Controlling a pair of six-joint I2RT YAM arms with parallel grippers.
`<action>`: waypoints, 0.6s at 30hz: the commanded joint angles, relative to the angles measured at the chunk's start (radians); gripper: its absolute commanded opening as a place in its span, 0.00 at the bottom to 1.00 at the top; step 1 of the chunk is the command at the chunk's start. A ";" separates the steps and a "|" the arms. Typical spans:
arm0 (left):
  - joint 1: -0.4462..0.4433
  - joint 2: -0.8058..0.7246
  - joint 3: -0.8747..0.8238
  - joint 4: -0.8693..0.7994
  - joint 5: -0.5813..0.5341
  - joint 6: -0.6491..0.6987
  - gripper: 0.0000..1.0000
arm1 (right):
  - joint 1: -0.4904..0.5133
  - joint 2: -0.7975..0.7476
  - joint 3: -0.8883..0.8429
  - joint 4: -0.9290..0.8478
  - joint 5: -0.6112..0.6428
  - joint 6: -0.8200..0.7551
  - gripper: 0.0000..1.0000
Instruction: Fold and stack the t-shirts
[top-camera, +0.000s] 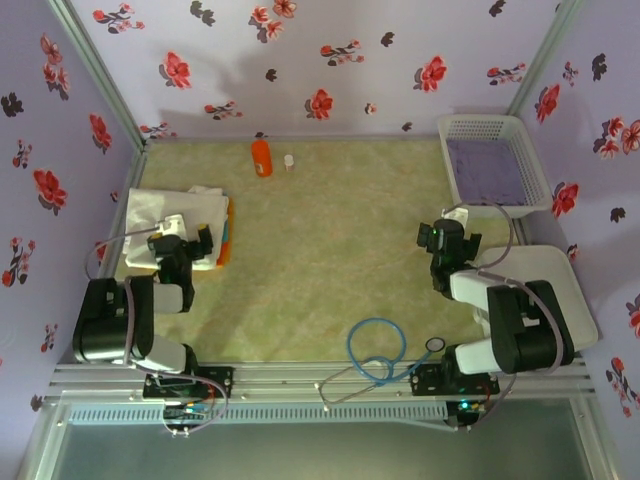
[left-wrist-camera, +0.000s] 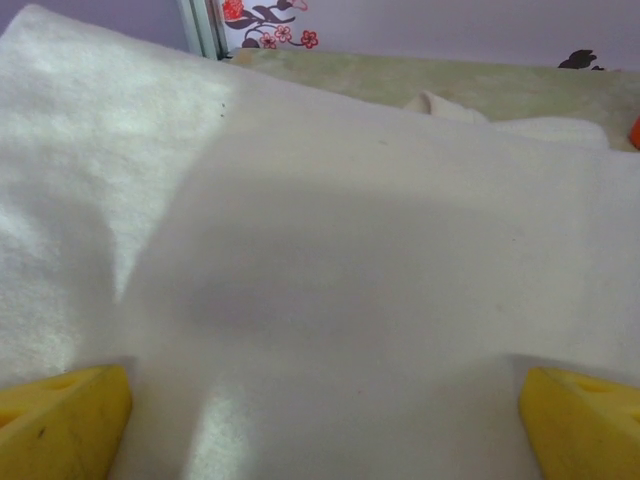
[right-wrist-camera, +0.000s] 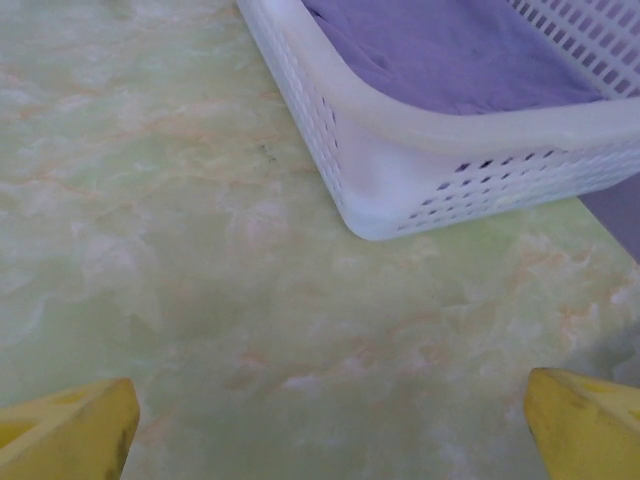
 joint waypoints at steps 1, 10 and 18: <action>-0.014 0.064 -0.019 0.177 0.038 0.027 1.00 | -0.018 0.023 0.024 0.123 -0.044 -0.048 0.99; -0.020 0.056 0.096 -0.035 -0.055 -0.007 1.00 | -0.111 0.147 -0.040 0.343 -0.083 0.034 0.99; -0.020 0.056 0.095 -0.031 -0.056 -0.003 1.00 | -0.109 0.150 -0.046 0.365 -0.085 0.025 0.99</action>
